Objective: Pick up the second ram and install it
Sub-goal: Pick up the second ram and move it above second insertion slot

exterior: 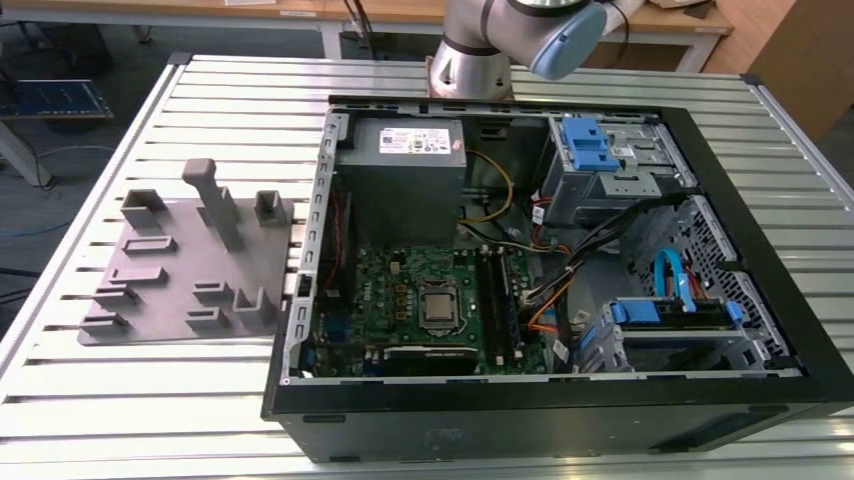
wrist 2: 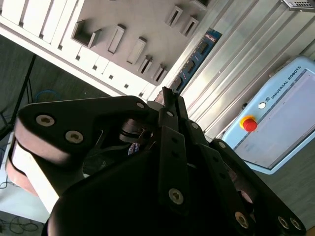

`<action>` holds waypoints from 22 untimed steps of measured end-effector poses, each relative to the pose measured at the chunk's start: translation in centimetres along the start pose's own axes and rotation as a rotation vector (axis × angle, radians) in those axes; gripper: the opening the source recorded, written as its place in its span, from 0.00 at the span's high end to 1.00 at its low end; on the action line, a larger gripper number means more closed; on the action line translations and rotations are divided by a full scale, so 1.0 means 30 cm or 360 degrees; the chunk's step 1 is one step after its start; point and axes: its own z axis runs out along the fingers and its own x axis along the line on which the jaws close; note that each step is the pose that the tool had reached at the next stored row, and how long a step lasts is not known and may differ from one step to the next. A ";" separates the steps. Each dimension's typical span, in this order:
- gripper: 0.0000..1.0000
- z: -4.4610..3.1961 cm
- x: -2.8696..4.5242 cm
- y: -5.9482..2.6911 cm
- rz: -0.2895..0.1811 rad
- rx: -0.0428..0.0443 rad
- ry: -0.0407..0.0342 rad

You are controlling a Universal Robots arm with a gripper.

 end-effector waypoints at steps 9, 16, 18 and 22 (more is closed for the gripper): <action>0.86 -0.040 0.000 0.000 0.0000 0.0000 0.0000; 0.86 -0.040 0.000 -0.001 0.0000 0.0000 -0.0001; 0.86 -0.039 0.001 -0.012 0.0000 0.0000 -0.0001; 0.86 -0.031 0.003 -0.062 0.0000 -0.0001 -0.0001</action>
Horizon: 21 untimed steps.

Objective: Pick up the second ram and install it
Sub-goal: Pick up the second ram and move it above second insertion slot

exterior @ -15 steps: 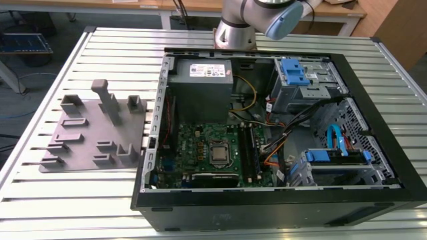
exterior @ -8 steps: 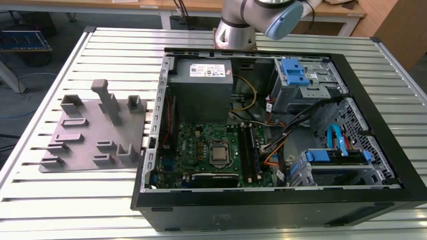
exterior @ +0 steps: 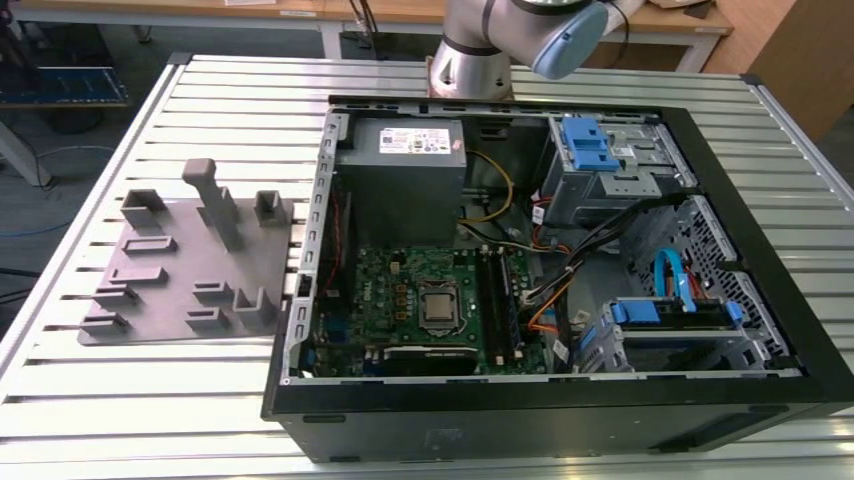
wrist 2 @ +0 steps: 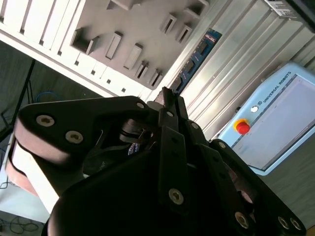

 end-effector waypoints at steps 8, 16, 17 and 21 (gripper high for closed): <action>0.86 0.012 0.007 -0.121 0.0000 -0.0002 0.0000; 0.86 0.016 0.013 -0.242 0.0000 -0.0004 0.0000; 0.86 0.016 0.014 -0.258 0.0000 -0.0004 0.0000; 0.86 0.019 0.017 -0.315 0.0000 -0.0005 0.0000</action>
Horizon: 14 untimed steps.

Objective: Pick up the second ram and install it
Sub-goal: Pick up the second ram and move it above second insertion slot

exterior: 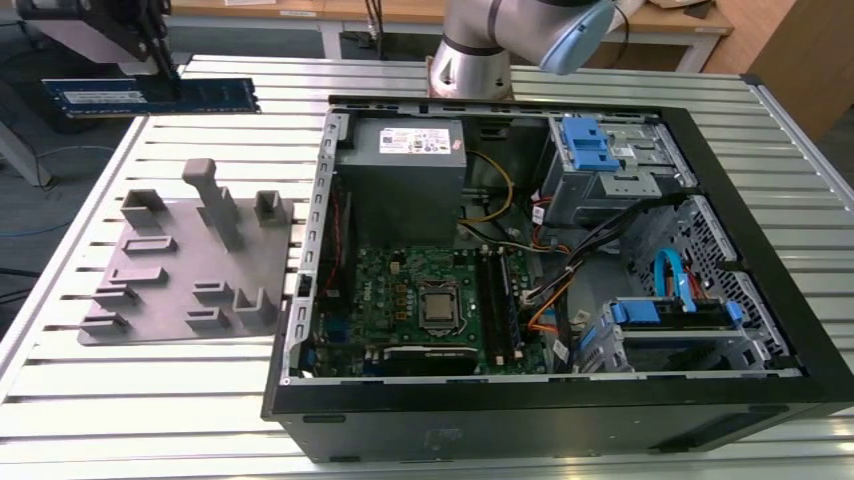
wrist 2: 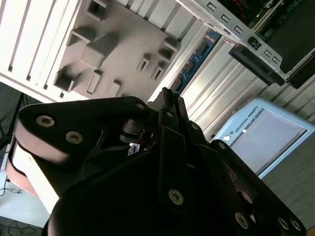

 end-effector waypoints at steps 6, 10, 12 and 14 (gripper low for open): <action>0.86 0.003 0.005 -0.087 0.0000 -0.0002 0.0000; 0.86 0.004 0.008 -0.144 0.0000 -0.0002 0.0000; 0.86 0.005 0.009 -0.169 0.0000 -0.0003 0.0000; 0.86 0.007 0.010 -0.191 0.0000 -0.0004 0.0000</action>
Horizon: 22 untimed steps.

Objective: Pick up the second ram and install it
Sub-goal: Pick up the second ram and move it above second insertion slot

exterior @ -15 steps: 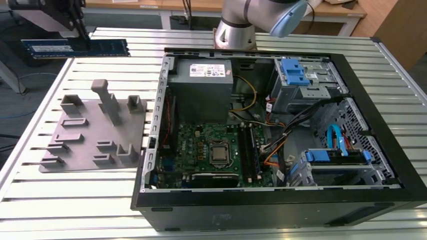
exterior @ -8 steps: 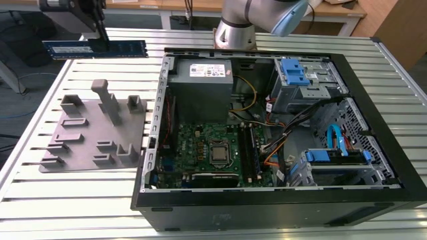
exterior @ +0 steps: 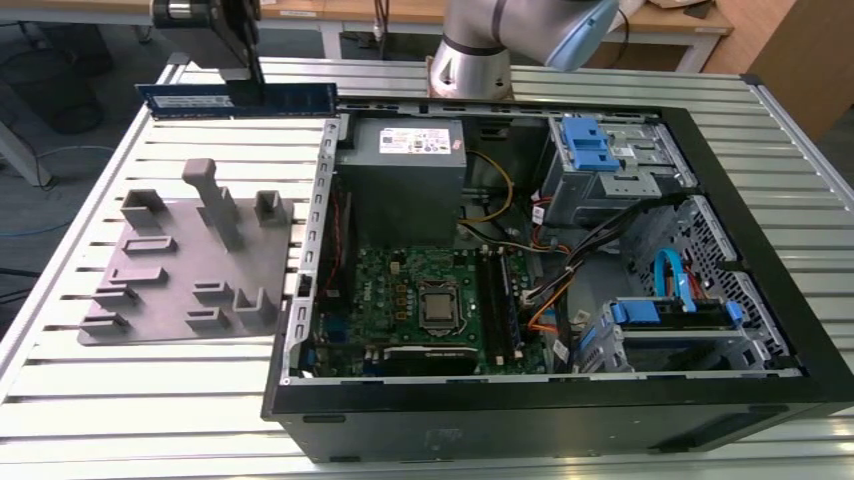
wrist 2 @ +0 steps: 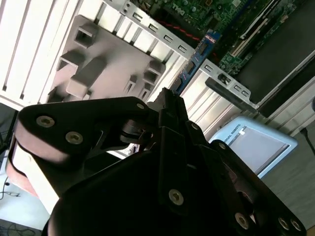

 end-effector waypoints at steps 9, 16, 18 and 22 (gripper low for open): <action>0.86 0.011 0.005 -0.090 0.0000 -0.0003 0.0000; 0.86 0.044 0.009 -0.165 0.0000 -0.0008 0.0000; 0.86 0.057 0.010 -0.186 0.0000 -0.0008 -0.0001; 0.86 0.080 0.012 -0.221 0.0000 -0.0008 0.0000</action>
